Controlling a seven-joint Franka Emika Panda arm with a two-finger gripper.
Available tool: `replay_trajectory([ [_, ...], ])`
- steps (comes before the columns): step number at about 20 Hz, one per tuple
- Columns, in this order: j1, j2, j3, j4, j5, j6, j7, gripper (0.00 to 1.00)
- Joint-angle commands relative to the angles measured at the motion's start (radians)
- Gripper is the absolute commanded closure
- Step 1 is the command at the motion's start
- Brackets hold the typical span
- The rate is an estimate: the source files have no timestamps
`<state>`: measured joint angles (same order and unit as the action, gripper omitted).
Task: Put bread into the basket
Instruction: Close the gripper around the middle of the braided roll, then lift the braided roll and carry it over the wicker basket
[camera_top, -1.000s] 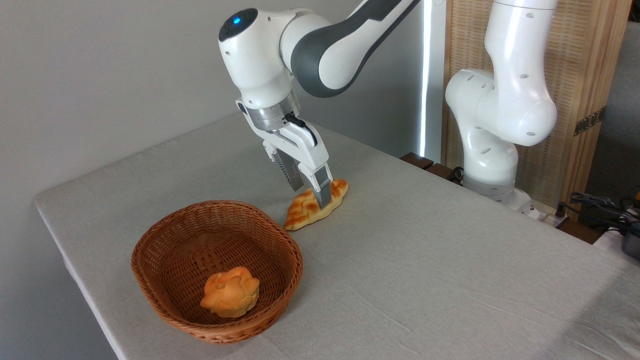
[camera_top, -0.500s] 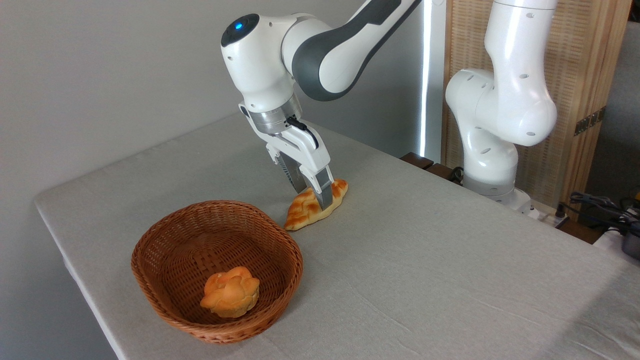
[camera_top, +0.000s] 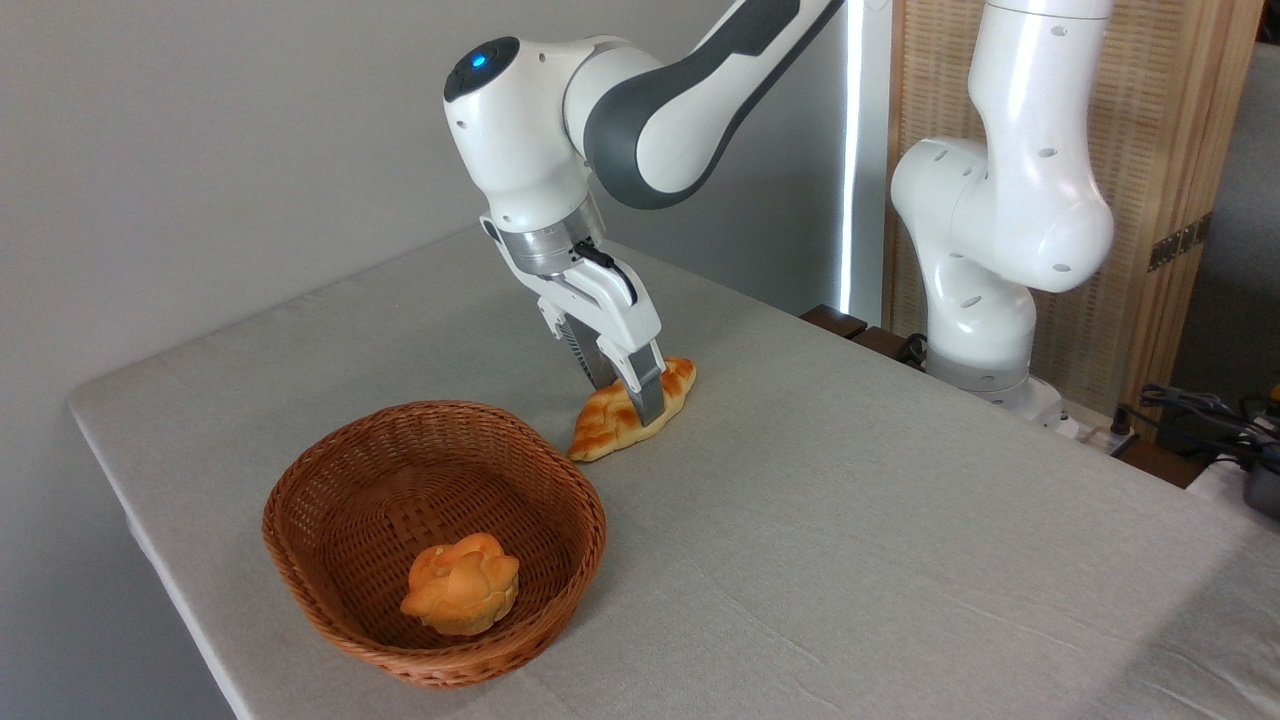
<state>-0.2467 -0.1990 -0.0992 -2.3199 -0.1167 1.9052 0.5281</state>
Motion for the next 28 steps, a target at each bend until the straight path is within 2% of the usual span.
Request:
replay_trajectory([
  [1,-0.005,0.006,0.001,-0.01,0.026,0.026,0.001,0.86],
  [8,-0.005,0.004,-0.004,-0.003,0.026,0.011,0.009,0.86],
  [10,-0.006,0.004,-0.011,0.045,0.031,-0.036,0.01,0.86],
  [12,-0.005,0.004,-0.03,0.126,0.077,-0.107,0.029,0.86],
  [16,0.012,0.007,-0.017,0.276,0.083,-0.153,0.171,0.86],
  [18,0.012,0.029,0.031,0.342,0.081,-0.15,0.239,0.86],
  [21,0.013,0.064,0.047,0.372,0.084,-0.056,0.303,0.84],
  [25,0.013,0.125,0.05,0.37,0.081,0.151,0.297,0.79],
  [28,0.013,0.153,0.067,0.37,0.083,0.263,0.3,0.74],
])
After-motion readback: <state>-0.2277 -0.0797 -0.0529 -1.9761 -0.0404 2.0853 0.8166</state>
